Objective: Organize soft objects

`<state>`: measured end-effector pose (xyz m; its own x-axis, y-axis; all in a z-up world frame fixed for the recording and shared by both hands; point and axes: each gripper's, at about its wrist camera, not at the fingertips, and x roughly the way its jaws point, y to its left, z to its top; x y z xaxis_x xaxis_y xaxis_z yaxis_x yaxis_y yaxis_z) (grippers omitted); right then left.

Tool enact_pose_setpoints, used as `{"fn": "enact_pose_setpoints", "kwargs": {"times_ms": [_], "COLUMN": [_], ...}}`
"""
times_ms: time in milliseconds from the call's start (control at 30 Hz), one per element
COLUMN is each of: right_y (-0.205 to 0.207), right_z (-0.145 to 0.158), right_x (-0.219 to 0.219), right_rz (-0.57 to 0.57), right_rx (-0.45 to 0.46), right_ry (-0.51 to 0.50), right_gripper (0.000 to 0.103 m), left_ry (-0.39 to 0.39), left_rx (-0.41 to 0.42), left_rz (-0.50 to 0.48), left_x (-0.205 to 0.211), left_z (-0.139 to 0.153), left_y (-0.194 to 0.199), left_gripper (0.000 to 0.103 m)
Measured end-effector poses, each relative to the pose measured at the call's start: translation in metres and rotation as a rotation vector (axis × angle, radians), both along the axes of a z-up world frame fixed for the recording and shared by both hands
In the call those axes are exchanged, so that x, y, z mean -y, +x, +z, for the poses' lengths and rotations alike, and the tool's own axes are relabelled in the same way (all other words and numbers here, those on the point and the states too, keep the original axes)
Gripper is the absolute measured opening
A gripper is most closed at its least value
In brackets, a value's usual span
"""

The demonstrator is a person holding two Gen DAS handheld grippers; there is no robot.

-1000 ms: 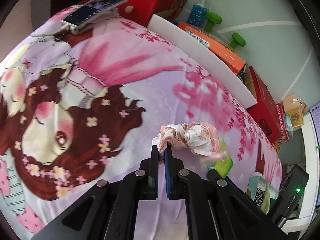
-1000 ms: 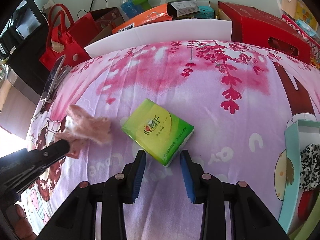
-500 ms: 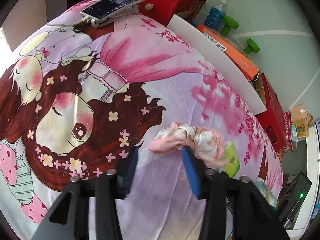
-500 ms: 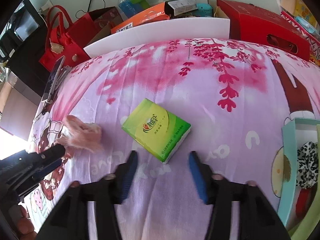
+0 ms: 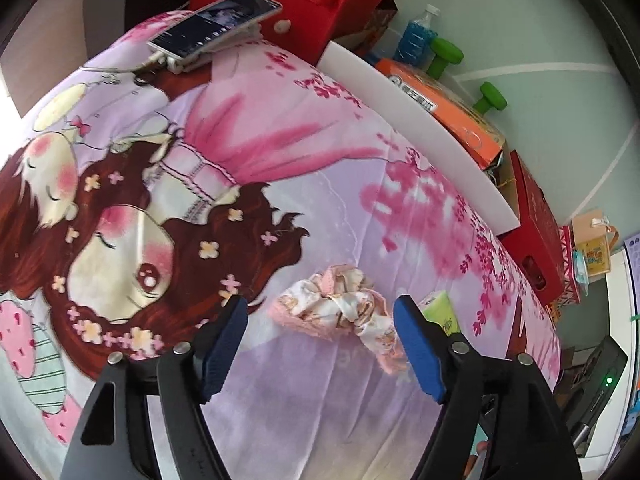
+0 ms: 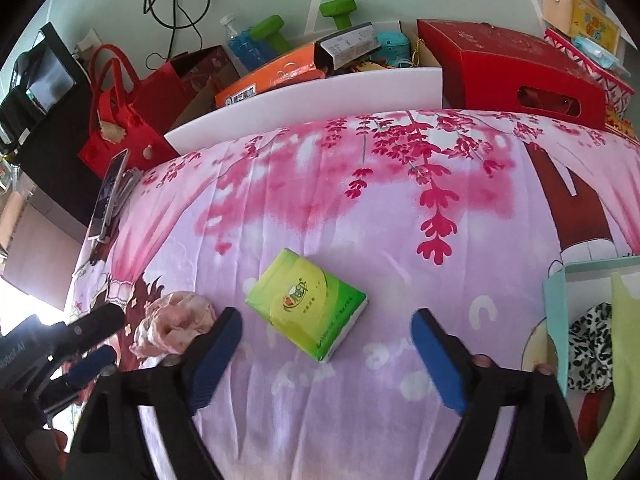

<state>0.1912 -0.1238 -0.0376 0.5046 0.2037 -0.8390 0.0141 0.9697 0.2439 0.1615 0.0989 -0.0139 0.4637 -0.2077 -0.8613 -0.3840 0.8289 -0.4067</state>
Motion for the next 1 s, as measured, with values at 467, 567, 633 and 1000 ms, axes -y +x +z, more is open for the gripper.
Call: {"fn": "enact_pose_setpoints", "kwargs": {"times_ms": [467,567,633,1000], "right_y": [0.012,0.012,0.013,0.014], "right_z": [-0.024,-0.026,-0.029,-0.032], "right_x": [-0.01,-0.013,-0.016,-0.031], "right_rz": [0.012,0.017,0.02,0.042], "right_rx": [0.007,0.012,0.013,0.043], "right_ry": [-0.078,-0.098,-0.111,-0.174], "right_gripper": [0.101,0.101,0.101,0.1], "left_ry": [-0.043,-0.04,-0.045,0.013], "left_rx": [-0.045,-0.046,-0.046,-0.065], "left_rz": [-0.001,-0.003,-0.001,-0.022], "left_x": [0.011,0.012,0.012,0.02], "left_z": [-0.017,-0.018,-0.019,-0.029], "left_y": [0.011,0.012,0.013,0.019], "left_gripper": [0.078,0.08,0.081,0.081]}}
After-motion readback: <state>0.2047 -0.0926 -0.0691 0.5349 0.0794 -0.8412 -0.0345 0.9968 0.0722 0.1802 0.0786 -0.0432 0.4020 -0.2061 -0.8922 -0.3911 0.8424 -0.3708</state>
